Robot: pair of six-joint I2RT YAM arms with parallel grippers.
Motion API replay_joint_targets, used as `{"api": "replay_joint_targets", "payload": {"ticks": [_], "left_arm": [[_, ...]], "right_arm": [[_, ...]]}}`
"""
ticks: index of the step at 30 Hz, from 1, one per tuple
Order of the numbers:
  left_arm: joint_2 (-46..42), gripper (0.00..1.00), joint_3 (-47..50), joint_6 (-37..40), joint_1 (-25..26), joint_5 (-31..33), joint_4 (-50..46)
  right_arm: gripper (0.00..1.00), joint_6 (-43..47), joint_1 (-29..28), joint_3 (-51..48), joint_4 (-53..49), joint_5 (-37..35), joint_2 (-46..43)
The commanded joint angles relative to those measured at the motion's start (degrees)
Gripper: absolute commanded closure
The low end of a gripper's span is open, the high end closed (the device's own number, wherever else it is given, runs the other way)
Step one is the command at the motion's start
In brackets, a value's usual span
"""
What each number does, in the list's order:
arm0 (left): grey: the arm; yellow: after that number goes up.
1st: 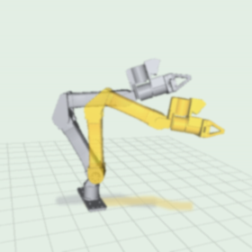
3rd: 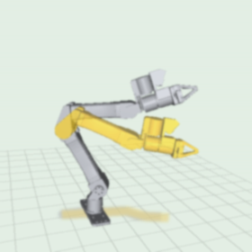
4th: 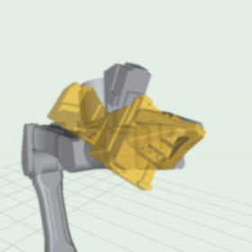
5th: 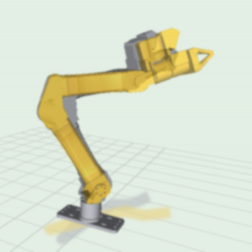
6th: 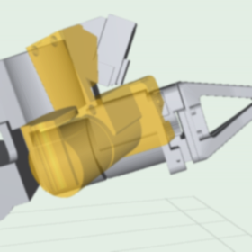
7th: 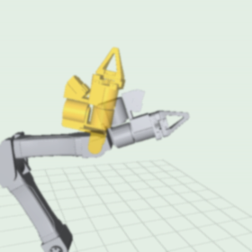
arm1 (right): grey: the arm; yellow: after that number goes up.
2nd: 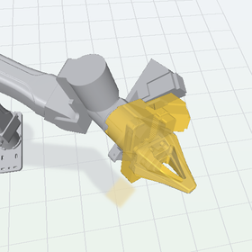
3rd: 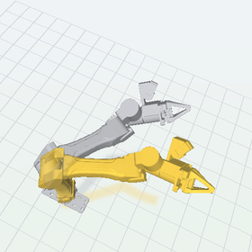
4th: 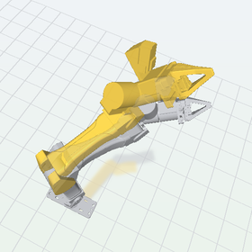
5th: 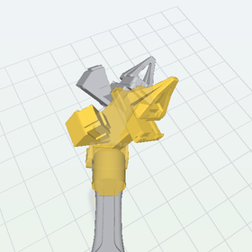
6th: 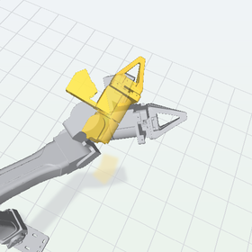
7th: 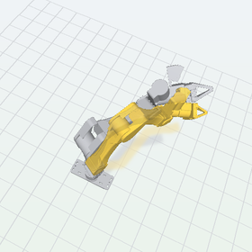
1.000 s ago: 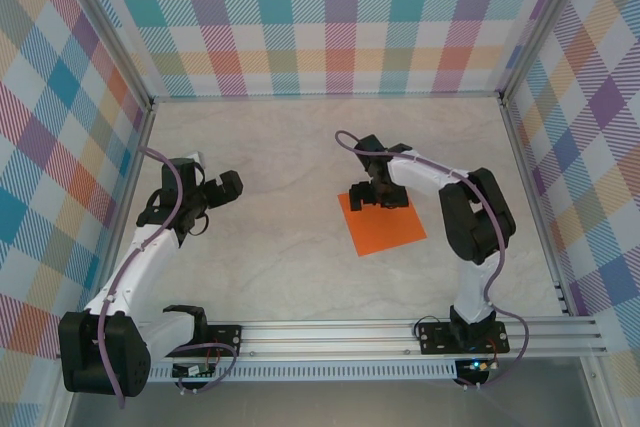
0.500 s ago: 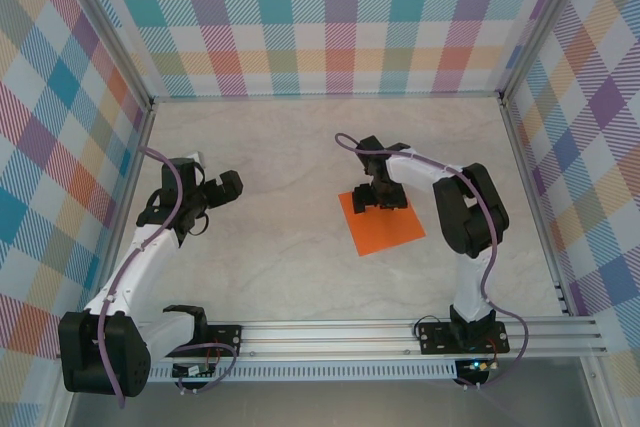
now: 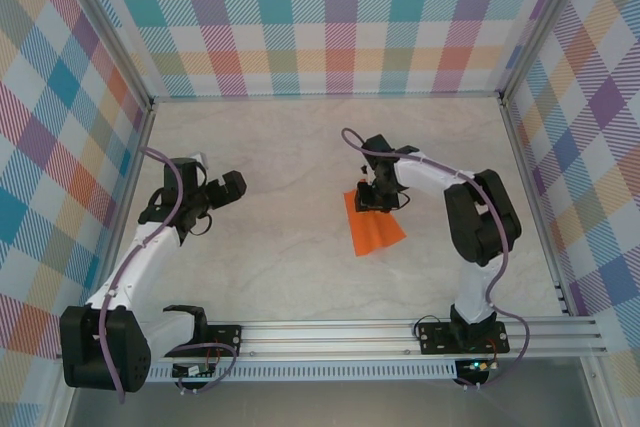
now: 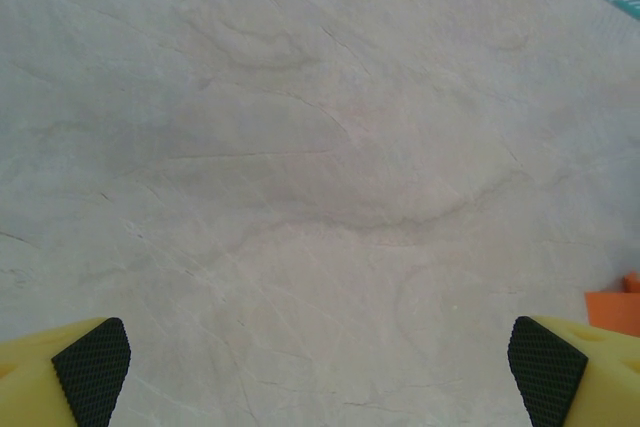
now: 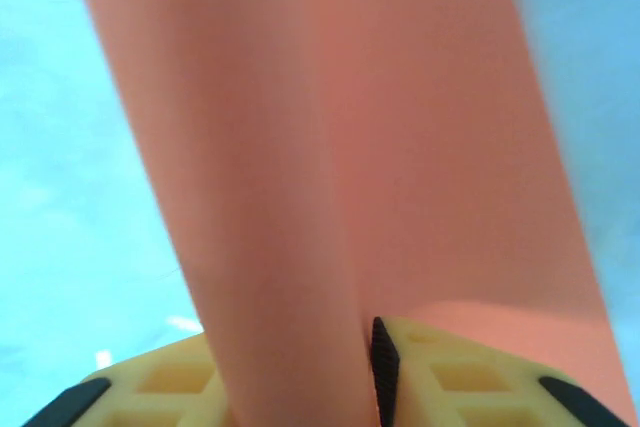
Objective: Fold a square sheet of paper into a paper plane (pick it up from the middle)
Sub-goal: Fold the square sheet of paper in half at the center of the table.
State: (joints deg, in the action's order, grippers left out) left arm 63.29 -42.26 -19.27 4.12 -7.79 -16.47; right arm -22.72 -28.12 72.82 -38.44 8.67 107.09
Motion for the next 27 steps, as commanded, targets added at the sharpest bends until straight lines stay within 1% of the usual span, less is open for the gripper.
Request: {"api": "replay_joint_targets", "payload": {"ticks": [1, 2, 4, 7, 10, 12, 16, 18, 21, 27], "left_arm": [[0.2, 0.01, -0.2, -4.7, 1.4, -4.7, 0.0], [0.2, 0.01, 0.6, -6.0, 2.0, -5.1, 0.0], [-0.2, 0.02, 2.4, -9.2, 3.6, -6.0, 3.1], [-1.2, 0.05, 6.0, -13.8, 7.1, -7.1, 7.3], [-1.7, 0.07, 9.5, -18.8, 12.0, -7.1, 12.5], [-0.9, 0.11, 10.9, -20.9, 15.6, -6.1, 15.7], [3.7, 0.2, 10.3, -22.7, 22.6, -3.3, 18.1], [6.5, 0.27, 9.0, -22.7, 25.3, -2.0, 18.6], [11.2, 0.34, 7.2, -22.8, 27.7, -1.8, 20.7], [18.4, 0.41, 3.9, -23.0, 30.5, -2.7, 23.8]], "right_arm": [[0.71, -5.5, -0.2, -2.4, 8.2, 15.9, -6.0], [0.72, -6.9, -0.2, -2.9, 9.8, 18.1, -6.8], [0.75, -10.0, -0.2, -3.8, 14.0, 22.9, -8.1], [0.77, -13.5, -0.2, -5.2, 19.0, 27.4, -8.9], [0.77, -14.9, -0.2, -5.6, 21.1, 29.1, -8.2], [0.77, -14.8, -0.2, -6.1, 21.1, 29.9, -7.1], [0.77, -12.9, -0.2, -6.8, 19.7, 28.6, -4.3], [0.77, -11.8, -0.1, -6.8, 18.3, 26.7, -2.6], [0.76, -11.0, -0.1, -6.8, 16.8, 23.2, -0.6], [0.72, -10.9, -0.1, -6.4, 14.8, 17.2, 1.7]]}}
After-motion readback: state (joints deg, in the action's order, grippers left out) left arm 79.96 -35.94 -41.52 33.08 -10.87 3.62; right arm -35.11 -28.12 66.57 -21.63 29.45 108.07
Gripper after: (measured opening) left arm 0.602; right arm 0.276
